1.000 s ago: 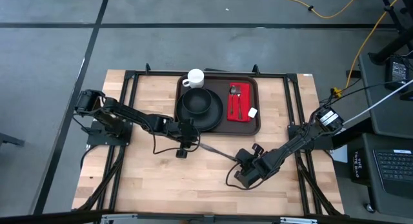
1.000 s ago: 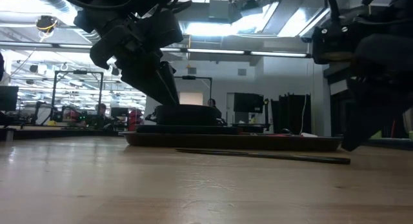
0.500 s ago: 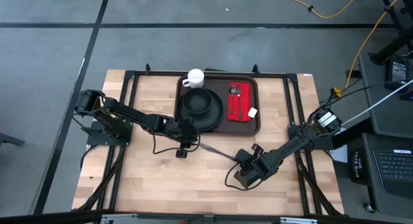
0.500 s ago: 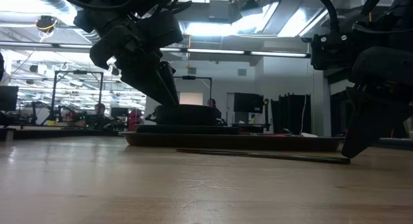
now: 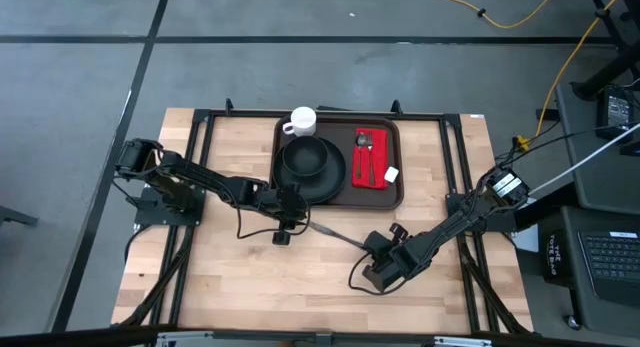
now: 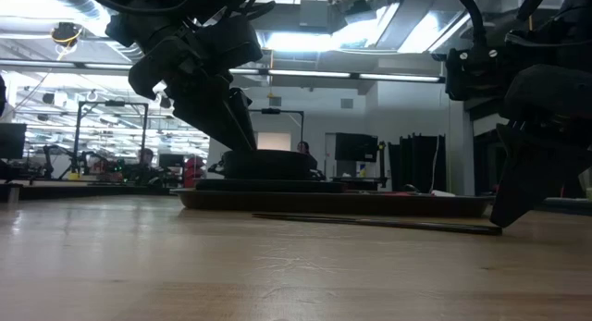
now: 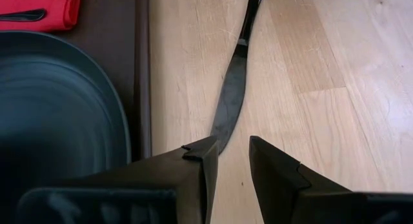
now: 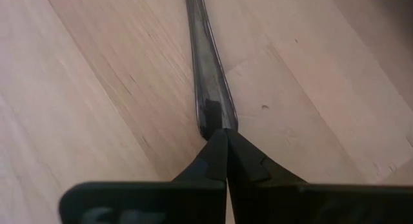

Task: Set up tray
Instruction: Put the black dinner knife on top of the red napkin on the right side of the fork

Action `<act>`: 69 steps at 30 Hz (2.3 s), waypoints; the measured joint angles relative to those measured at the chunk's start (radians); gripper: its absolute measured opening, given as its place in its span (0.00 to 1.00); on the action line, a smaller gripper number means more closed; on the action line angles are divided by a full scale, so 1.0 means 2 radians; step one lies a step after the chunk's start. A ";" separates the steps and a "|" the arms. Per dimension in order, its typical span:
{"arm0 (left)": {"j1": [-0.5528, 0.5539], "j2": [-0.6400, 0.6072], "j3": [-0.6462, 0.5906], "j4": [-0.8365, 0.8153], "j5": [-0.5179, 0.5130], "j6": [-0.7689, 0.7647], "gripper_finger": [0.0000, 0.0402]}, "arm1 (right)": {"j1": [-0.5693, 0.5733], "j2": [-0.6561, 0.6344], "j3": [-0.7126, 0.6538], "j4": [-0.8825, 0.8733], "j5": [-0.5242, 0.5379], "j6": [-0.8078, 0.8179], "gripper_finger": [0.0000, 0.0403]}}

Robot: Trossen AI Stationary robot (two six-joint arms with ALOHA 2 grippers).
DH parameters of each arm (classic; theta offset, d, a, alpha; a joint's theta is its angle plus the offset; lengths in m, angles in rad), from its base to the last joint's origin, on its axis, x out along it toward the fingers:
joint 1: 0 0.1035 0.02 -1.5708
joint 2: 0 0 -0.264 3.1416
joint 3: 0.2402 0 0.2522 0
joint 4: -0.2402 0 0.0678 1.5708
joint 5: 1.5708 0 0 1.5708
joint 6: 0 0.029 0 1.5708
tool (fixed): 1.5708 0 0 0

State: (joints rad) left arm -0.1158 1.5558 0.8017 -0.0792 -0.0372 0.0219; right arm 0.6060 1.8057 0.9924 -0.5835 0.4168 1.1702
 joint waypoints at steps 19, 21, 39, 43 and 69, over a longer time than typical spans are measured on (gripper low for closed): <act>0.000 0.000 0.000 0.000 0.000 0.000 0.20 | 0.000 0.010 0.001 0.001 0.004 0.002 0.00; 0.000 0.000 0.000 0.000 0.000 0.000 0.20 | 0.000 0.015 0.002 0.004 0.005 0.002 0.00; 0.000 0.000 0.000 0.004 0.001 0.014 0.32 | 0.000 0.020 0.001 0.008 -0.005 0.002 0.00; 0.000 0.000 0.000 0.024 0.000 0.035 0.40 | 0.000 0.021 0.001 0.008 -0.006 0.001 0.00; -0.011 0.164 0.187 -0.115 -0.046 0.174 0.49 | 0.000 0.021 0.000 0.000 -0.006 -0.014 0.00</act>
State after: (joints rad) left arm -0.1375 1.8834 1.1761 -0.3088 -0.1290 0.3702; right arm 0.6069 1.8481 0.9932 -0.5835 0.4053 1.1427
